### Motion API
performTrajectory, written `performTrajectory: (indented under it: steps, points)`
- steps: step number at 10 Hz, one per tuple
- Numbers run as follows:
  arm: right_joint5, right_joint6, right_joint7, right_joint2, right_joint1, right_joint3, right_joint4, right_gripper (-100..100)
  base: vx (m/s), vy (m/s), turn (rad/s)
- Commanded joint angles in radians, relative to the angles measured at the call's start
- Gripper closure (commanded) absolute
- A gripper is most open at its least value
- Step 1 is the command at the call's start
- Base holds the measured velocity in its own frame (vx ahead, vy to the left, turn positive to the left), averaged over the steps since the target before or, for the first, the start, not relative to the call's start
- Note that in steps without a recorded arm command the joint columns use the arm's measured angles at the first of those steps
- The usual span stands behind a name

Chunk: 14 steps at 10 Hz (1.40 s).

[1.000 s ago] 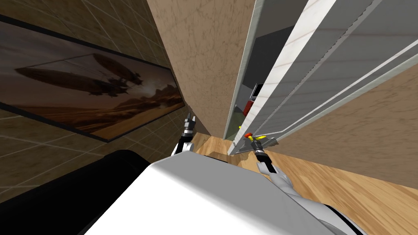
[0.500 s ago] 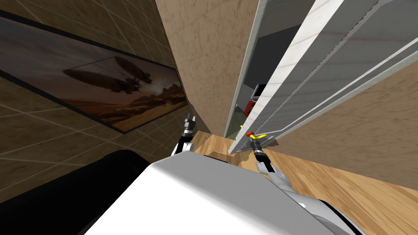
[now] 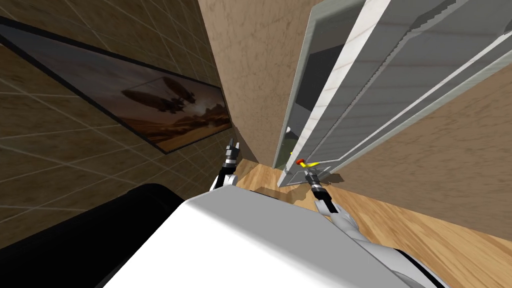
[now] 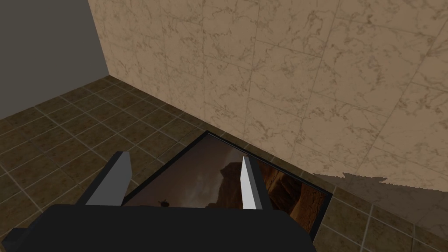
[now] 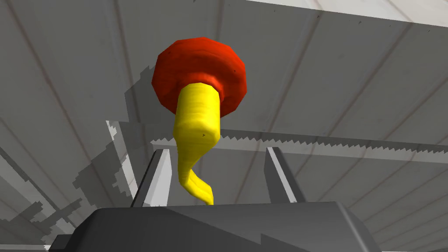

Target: Pull the door open

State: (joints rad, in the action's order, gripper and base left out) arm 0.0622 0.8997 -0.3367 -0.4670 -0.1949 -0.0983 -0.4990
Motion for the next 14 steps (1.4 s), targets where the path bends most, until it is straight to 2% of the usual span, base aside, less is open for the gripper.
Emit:
performTrajectory:
  steps: [1, 3, 4, 6, 7, 8, 11, 12, 14]
  points:
    - [-0.015, 0.027, -0.020, -0.007, -0.002, -0.026, 0.009, -100, -0.071, -0.194, 0.086]
    - [-0.034, 0.053, -0.046, -0.019, 0.007, -0.059, -0.002, -100, -0.094, -0.208, 0.097]
    - [-0.034, 0.053, -0.046, -0.019, 0.007, -0.059, -0.002, -100, -0.066, -0.136, 0.028]
    - [-0.058, 0.084, -0.078, -0.034, 0.018, -0.099, -0.014, -100, -0.077, -0.146, 0.091]
    - [-0.058, 0.084, -0.078, -0.034, 0.018, -0.099, -0.014, -100, -0.072, -0.139, 0.043]
    - [-0.069, 0.100, -0.094, -0.042, 0.023, -0.119, -0.020, -100, -0.083, -0.134, 0.077]
    - [-0.086, 0.122, -0.118, -0.053, 0.031, -0.148, -0.029, -100, -0.069, -0.143, 0.053]
    - [-0.083, 0.128, -0.112, -0.048, 0.018, -0.142, -0.005, -100, -0.016, -0.074, 0.014]
    - [-0.069, 0.135, -0.108, -0.052, 0.026, -0.121, 0.011, -100, 0.138, 0.028, 0.188]
